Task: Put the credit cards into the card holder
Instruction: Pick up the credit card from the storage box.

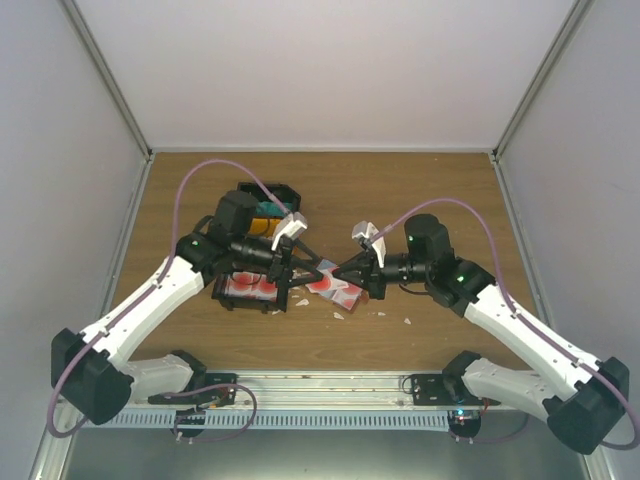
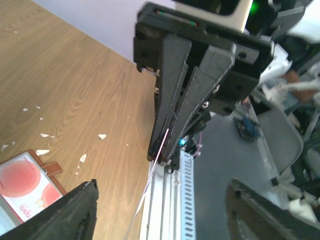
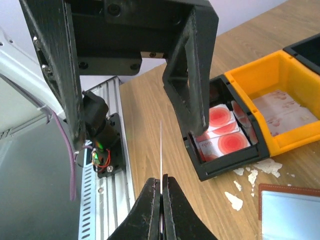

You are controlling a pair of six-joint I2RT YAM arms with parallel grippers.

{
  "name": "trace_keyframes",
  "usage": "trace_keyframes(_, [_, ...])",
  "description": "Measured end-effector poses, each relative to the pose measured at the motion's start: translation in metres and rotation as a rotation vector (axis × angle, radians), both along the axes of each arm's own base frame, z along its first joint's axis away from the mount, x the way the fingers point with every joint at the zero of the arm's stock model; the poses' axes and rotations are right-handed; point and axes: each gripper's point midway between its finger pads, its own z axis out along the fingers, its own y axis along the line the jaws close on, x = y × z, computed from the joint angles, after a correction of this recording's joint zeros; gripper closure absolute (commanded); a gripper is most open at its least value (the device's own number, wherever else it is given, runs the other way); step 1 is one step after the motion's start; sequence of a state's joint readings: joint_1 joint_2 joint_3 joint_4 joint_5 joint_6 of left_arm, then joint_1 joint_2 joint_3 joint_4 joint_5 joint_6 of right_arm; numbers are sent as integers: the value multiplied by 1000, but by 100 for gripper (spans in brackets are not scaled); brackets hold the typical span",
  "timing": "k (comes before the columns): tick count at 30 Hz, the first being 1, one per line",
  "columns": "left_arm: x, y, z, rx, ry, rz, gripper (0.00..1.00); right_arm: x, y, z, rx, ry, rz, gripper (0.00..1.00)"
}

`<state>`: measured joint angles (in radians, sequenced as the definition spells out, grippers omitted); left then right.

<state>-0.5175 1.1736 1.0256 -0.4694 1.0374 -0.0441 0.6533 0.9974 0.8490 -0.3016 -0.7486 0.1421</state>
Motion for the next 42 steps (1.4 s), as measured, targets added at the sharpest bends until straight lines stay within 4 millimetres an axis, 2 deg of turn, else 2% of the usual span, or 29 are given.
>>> trace_keyframes(3, [-6, -9, -12, 30, 18, -36, 56, -2, 0, -7, -18, 19, 13, 99])
trace_keyframes(9, [-11, -13, -20, 53, -8, -64, 89, -4, 0, -10, -27, 34, 23, 100])
trace_keyframes(12, [-8, -14, -26, 66, -11, -63, 100, -6, 0, -11, -30, 43, 28, 99])
trace_keyframes(19, [-8, -14, -29, 71, -29, -75, 100, -5, -1, -15, -42, 58, 25, 99])
trace_keyframes(20, [-8, -14, -29, 71, -29, -74, 100, -5, -1, -15, -42, 57, 23, 96])
trace_keyframes(24, [-6, -15, -32, 77, -29, -61, 100, -2, -1, -18, -51, 62, 4, 45])
trace_keyframes(28, [3, -12, -46, 115, -13, 18, 100, 9, -5, -22, -73, 73, -72, 28])
trace_keyframes(32, [21, -4, -62, 172, 19, 178, 100, 27, -19, -39, -142, 101, -230, 26])
trace_keyframes(35, [44, 9, -74, 223, 38, 359, 100, 45, -35, -57, -222, 120, -380, 32])
trace_keyframes(39, [74, 26, -78, 245, 61, 579, 100, 65, -49, -95, -374, 164, -537, 29])
trace_keyframes(42, [91, 37, -77, 238, 74, 706, 100, 66, -44, -140, -563, 186, -574, 25])
